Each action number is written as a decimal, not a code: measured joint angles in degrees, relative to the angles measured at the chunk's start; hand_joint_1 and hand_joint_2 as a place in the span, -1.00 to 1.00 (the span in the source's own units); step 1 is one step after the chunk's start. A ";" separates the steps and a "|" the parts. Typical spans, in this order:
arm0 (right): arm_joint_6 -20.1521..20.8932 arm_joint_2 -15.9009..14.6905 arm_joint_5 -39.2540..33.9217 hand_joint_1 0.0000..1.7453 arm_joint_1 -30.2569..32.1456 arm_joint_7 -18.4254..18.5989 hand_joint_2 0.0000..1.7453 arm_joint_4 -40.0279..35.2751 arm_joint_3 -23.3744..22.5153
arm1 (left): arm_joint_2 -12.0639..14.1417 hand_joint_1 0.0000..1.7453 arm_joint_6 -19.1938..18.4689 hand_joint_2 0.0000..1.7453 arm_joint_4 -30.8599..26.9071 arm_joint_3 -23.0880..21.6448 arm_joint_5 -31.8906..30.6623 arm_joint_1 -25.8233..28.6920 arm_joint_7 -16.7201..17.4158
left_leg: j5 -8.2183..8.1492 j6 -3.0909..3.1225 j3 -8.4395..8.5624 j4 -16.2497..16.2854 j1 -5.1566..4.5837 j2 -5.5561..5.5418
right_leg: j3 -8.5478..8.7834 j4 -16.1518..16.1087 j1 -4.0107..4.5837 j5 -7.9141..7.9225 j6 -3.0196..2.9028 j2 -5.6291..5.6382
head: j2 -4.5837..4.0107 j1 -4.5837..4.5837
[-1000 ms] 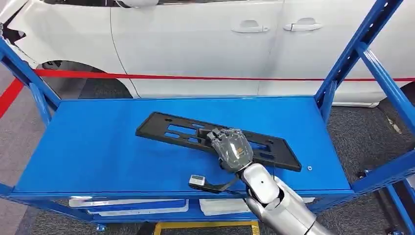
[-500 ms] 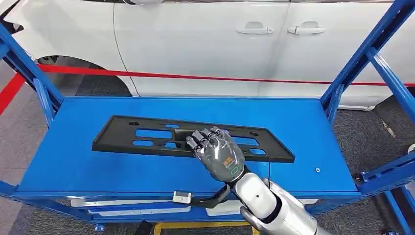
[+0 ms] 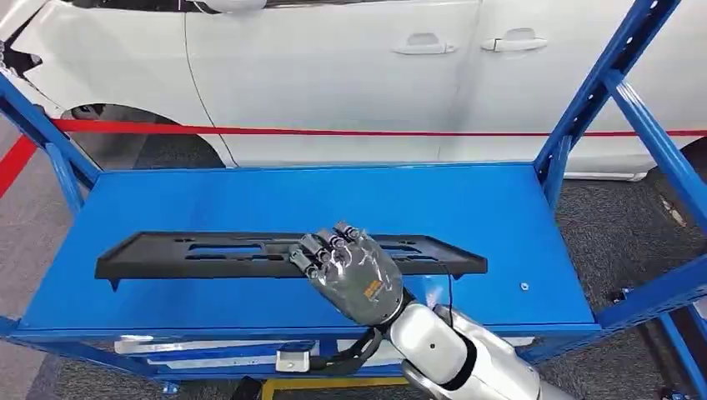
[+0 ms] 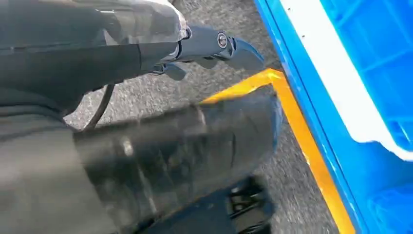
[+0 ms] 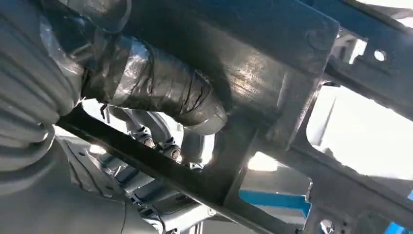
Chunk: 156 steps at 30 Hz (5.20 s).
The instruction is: Take the parts from the cabinet and place them on the table.
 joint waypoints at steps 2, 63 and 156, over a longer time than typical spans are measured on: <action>0.09 -0.02 -0.39 1.00 -0.19 0.22 1.00 -0.07 0.91 | 0.07 -1.00 -0.41 1.00 0.00 0.39 0.04 0.15 -0.59 | 3.47 0.22 1.77 -3.84 0.00 0.00 | 0.09 0.15 0.08 -0.12 -0.08 0.07 | 0.00 0.00; 0.98 0.52 -4.76 1.00 -0.58 2.56 1.00 3.15 0.24 | 0.04 -1.00 6.19 1.00 0.00 0.90 -0.70 -0.05 4.55 | 1.09 -0.08 2.25 -2.13 0.26 0.23 | -1.76 0.90 0.30 0.97 -0.43 -0.09 | 0.00 0.00; -0.30 0.15 -13.40 1.00 3.45 -1.53 1.00 2.34 -2.60 | -0.11 -1.00 5.64 1.00 0.00 0.61 -1.51 0.24 3.52 | 4.44 0.04 6.79 -6.95 -0.13 0.65 | -3.22 0.82 -0.15 2.38 -0.37 -0.16 | 0.00 -0.11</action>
